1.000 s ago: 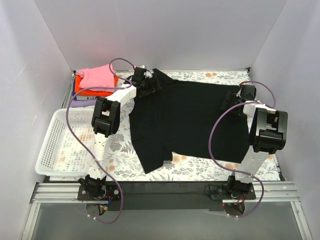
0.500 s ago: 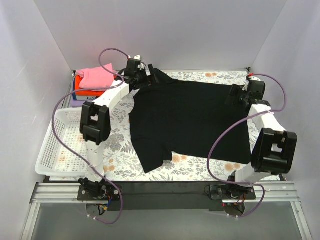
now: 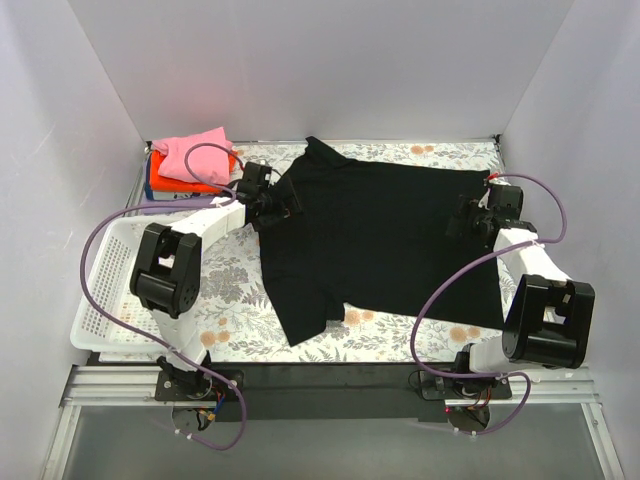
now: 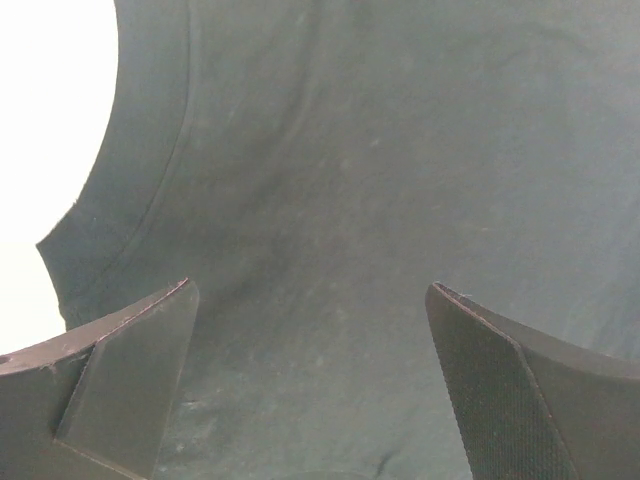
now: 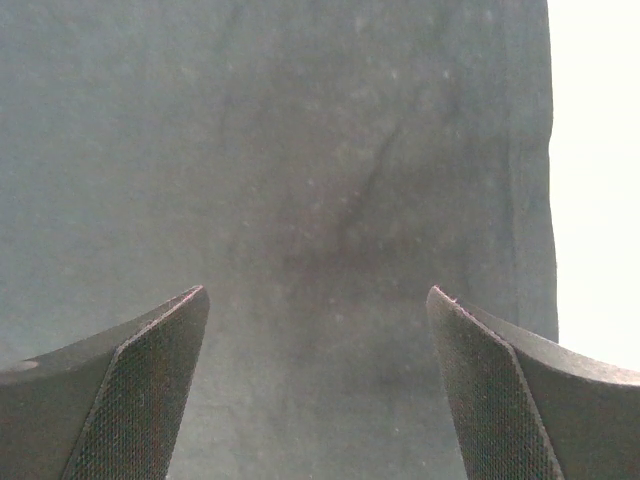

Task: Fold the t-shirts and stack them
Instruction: Flatten the tshirt out, then fold the tshirt

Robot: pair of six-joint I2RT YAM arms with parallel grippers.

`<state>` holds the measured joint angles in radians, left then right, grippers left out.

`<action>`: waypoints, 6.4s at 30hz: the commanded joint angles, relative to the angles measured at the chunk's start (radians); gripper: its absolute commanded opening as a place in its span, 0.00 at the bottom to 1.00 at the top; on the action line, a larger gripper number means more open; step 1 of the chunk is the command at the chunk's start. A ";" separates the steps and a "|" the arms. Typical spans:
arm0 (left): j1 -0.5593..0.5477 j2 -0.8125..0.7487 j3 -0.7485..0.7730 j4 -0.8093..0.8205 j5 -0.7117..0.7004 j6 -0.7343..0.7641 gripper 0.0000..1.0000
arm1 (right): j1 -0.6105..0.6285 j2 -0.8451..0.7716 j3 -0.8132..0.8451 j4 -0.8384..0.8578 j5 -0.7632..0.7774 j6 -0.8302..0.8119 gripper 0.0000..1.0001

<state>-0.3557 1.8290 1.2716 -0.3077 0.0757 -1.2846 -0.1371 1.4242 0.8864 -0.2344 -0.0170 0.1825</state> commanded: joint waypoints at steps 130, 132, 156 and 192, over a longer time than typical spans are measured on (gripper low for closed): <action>-0.431 -0.562 -0.445 -0.237 -0.390 -0.286 0.00 | -0.042 -0.415 -0.205 -0.315 0.154 0.196 0.98; -0.430 -0.573 -0.448 -0.219 -0.373 -0.279 0.00 | -0.100 -0.393 -0.217 -0.353 0.134 0.190 0.97; -0.414 -0.600 -0.462 -0.097 -0.258 -0.203 0.00 | -0.182 -0.298 -0.291 -0.439 0.167 0.368 0.69; -0.365 -0.657 -0.488 -0.105 -0.251 -0.197 0.00 | -0.199 -0.202 -0.383 -0.212 0.206 0.417 0.01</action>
<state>-0.7277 1.2072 0.7826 -0.4095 -0.1677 -1.4887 -0.3336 1.1908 0.5526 -0.5140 0.1806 0.6231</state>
